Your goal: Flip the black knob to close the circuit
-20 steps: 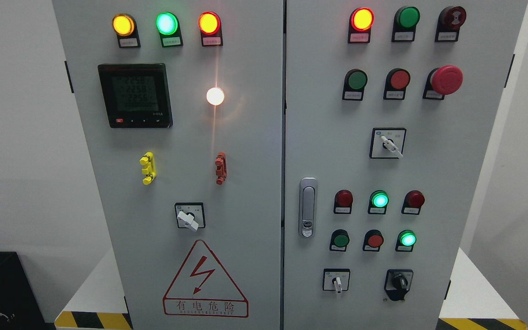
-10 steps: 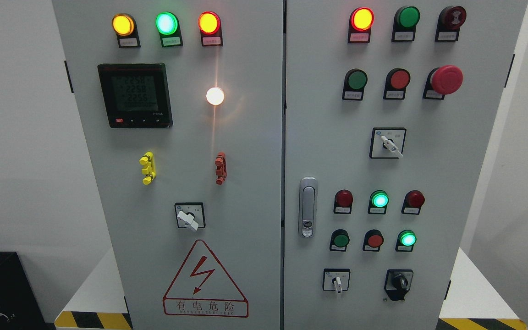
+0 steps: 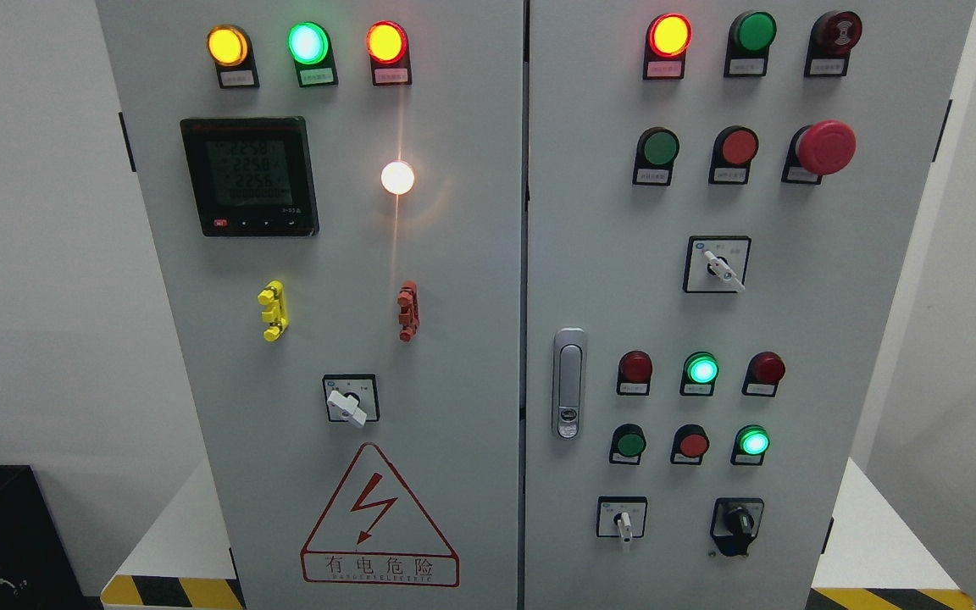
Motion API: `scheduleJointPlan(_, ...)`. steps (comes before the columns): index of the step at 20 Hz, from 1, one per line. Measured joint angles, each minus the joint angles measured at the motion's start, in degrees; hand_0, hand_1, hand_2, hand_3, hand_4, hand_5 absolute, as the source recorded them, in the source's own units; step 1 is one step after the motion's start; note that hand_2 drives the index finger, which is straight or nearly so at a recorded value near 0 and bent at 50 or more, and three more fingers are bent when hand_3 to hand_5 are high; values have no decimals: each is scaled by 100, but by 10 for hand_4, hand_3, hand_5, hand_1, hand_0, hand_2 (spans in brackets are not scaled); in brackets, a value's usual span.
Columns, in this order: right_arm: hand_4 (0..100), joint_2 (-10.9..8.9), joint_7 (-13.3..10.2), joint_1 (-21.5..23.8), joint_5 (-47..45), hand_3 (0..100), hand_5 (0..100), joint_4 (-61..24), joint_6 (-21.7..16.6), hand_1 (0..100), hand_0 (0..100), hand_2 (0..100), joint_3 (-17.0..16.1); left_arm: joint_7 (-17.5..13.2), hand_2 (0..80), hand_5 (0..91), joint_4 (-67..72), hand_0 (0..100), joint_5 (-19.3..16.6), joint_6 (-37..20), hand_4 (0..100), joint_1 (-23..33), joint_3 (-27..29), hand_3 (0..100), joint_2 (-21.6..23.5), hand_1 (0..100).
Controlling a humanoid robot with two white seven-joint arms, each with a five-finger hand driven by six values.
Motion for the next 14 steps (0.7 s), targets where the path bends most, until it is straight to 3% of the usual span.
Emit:
scheduleJointPlan(5, 884, 9, 63, -140, 466, 1000, 927, -310, 91, 6, 0, 890, 27, 0, 0, 0, 0, 120, 0, 0, 0, 0, 0, 0, 0, 556)
scheduleJointPlan(14, 891, 21, 509, -497, 1308, 1000, 936, -660, 332, 0, 0, 894, 55, 0, 0, 0, 0, 120, 0, 0, 0, 0, 0, 0, 0, 556)
